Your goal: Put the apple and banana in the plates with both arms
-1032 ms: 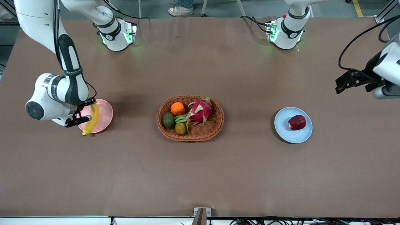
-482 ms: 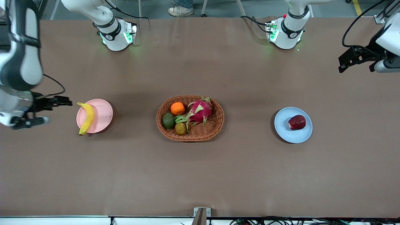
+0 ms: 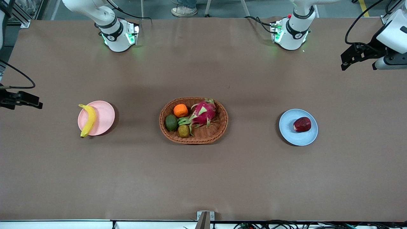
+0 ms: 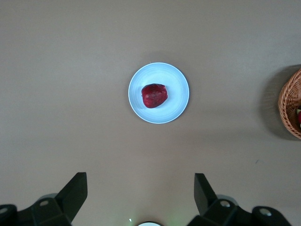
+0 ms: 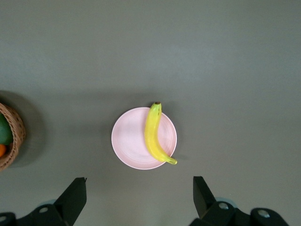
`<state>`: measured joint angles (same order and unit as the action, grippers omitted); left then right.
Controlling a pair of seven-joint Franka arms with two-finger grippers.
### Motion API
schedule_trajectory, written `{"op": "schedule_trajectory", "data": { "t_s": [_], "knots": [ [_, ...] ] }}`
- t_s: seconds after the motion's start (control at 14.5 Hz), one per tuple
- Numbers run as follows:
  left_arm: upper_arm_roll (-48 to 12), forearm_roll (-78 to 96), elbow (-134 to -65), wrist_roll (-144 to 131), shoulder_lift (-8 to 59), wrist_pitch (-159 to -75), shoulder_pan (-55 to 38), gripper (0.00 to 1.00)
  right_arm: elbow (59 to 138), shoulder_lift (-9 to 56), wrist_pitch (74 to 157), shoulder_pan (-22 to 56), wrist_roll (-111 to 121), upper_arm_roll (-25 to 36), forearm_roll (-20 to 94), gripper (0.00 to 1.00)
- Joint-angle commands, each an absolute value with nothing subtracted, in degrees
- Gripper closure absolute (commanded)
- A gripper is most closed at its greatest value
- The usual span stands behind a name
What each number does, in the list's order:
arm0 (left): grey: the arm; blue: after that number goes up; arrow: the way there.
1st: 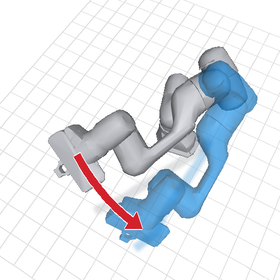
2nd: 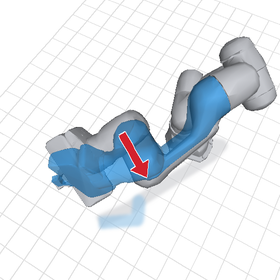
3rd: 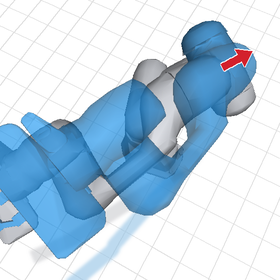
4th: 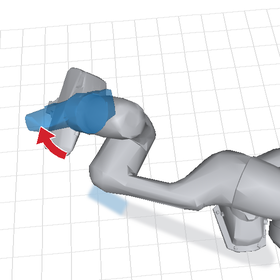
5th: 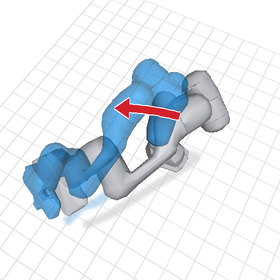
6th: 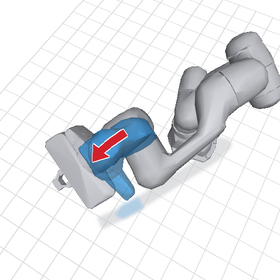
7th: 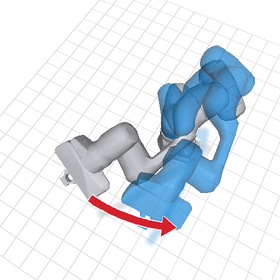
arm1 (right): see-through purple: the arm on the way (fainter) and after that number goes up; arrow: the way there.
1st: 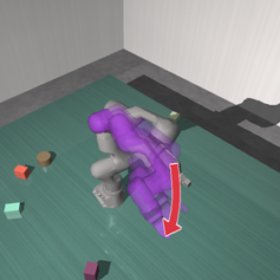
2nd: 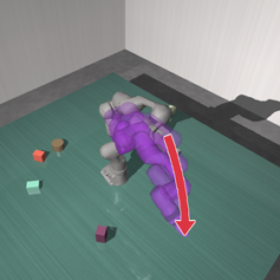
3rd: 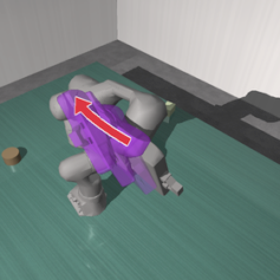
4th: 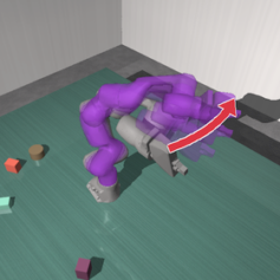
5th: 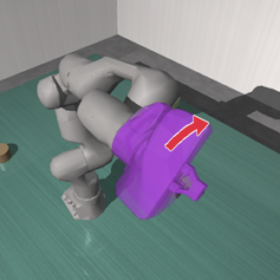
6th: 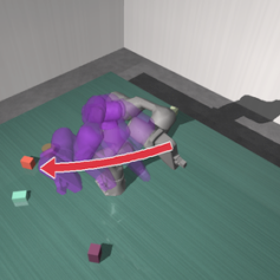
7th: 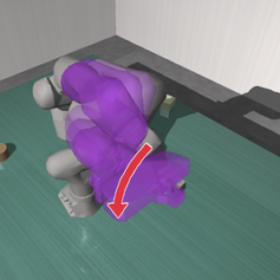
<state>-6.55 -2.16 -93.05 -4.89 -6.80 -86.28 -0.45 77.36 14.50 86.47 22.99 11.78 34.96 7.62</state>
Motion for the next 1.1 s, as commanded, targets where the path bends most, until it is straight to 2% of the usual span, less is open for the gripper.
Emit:
{"op": "schedule_trajectory", "data": {
  "t_s": [0.0, 0.28, 0.34, 0.48, 0.55, 0.76, 0.83, 1.03],
  "knots": [
    [-6.42, -1.23, -93.87, -3.96, -8.00, -86.04, -0.18, 0.00, 74.97, 15.38, 85.52, 22.24, 10.99, 34.63, 7.12, 0.00],
    [-6.42, -1.23, -93.87, -3.96, -7.91, -86.04, -0.09, 0.00, 75.49, 13.11, 86.13, 21.80, 8.02, 33.58, 7.82, 0.00],
    [-6.42, -1.23, -93.87, -3.96, -7.91, -86.04, -0.09, 0.00, 75.85, 12.05, 85.78, 19.27, 5.56, 30.18, 7.82, 0.00],
    [-6.42, -1.23, -93.87, -3.96, -7.91, -86.04, 0.00, 0.00, 78.04, 9.59, 86.74, 7.97, 3.87, 16.23, 5.11, 0.00],
    [-6.42, -1.23, -93.87, -3.96, -7.91, -86.04, 0.00, 0.00, 78.92, 8.97, 88.58, 4.34, 3.87, 11.82, 2.92, 0.00],
    [-6.33, -1.23, -93.78, -3.96, -8.00, -86.04, 0.00, 0.00, 85.32, 5.28, 96.48, -4.71, 4.39, 5.38, 3.08, 0.00],
    [-6.33, -1.23, -93.87, -4.04, -8.00, -86.04, 0.00, 0.00, 85.60, 4.75, 96.68, -5.96, 3.87, 3.01, 2.47, 0.00],
    [-6.33, -1.23, -93.96, -3.96, -8.17, -86.04, 0.00, 0.00, 86.05, 3.52, 94.15, -6.16, -1.02, 2.20, 2.29, 0.00]
  ]
}}
